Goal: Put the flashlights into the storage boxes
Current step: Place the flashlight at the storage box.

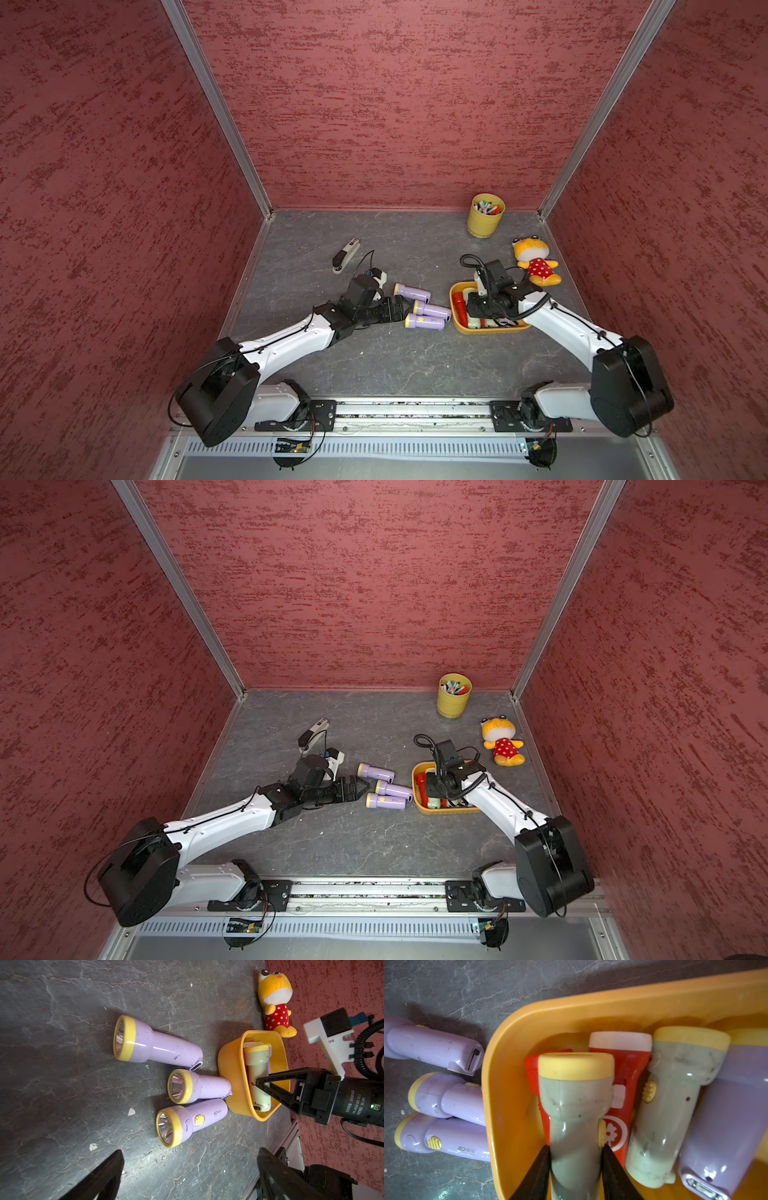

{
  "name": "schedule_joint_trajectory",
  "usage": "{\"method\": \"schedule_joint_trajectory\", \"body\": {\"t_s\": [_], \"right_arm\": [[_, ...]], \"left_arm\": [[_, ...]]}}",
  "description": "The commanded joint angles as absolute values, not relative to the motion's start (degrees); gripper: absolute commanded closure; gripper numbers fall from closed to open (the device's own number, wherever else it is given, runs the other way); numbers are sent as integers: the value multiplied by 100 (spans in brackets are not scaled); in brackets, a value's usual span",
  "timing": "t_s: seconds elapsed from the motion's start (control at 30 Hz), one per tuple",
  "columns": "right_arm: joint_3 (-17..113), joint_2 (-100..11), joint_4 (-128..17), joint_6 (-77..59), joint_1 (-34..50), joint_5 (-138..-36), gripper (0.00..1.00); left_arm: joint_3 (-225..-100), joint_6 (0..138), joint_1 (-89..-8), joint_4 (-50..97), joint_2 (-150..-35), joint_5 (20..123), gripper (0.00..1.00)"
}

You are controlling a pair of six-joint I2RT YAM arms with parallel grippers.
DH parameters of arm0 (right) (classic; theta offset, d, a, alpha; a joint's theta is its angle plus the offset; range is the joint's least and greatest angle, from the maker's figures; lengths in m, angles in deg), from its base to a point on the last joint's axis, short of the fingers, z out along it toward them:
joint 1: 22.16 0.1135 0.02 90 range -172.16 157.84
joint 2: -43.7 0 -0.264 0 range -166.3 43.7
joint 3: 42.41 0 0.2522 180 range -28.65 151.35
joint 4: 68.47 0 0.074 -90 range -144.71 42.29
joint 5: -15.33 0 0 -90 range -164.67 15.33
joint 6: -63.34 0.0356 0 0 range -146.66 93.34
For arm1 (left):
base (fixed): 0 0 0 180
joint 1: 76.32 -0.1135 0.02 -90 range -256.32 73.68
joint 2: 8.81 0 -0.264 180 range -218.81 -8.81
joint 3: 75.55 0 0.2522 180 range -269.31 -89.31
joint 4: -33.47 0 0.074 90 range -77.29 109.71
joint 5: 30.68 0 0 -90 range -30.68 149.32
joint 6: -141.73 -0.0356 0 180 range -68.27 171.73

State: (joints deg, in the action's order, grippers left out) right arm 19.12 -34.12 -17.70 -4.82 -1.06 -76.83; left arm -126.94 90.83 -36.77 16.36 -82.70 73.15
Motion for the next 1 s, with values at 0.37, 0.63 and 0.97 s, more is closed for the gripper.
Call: {"method": "schedule_joint_trajectory", "body": {"t_s": [0.37, 0.63, 0.97], "right_arm": [[2200, -3712, -1419, -687, -146, -7129, 49], [2206, -3481, -1288, -557, -145, -7254, 55], [2007, -3757, -1571, -511, -142, -7293, 68]], "left_arm": [[-12764, 9002, -3659, 1699, -8319, 7262, 0], [-12764, 9011, -3659, 1698, -8321, 7271, 0], [-12760, 8977, -3659, 1613, -8231, 7225, 0]]}}
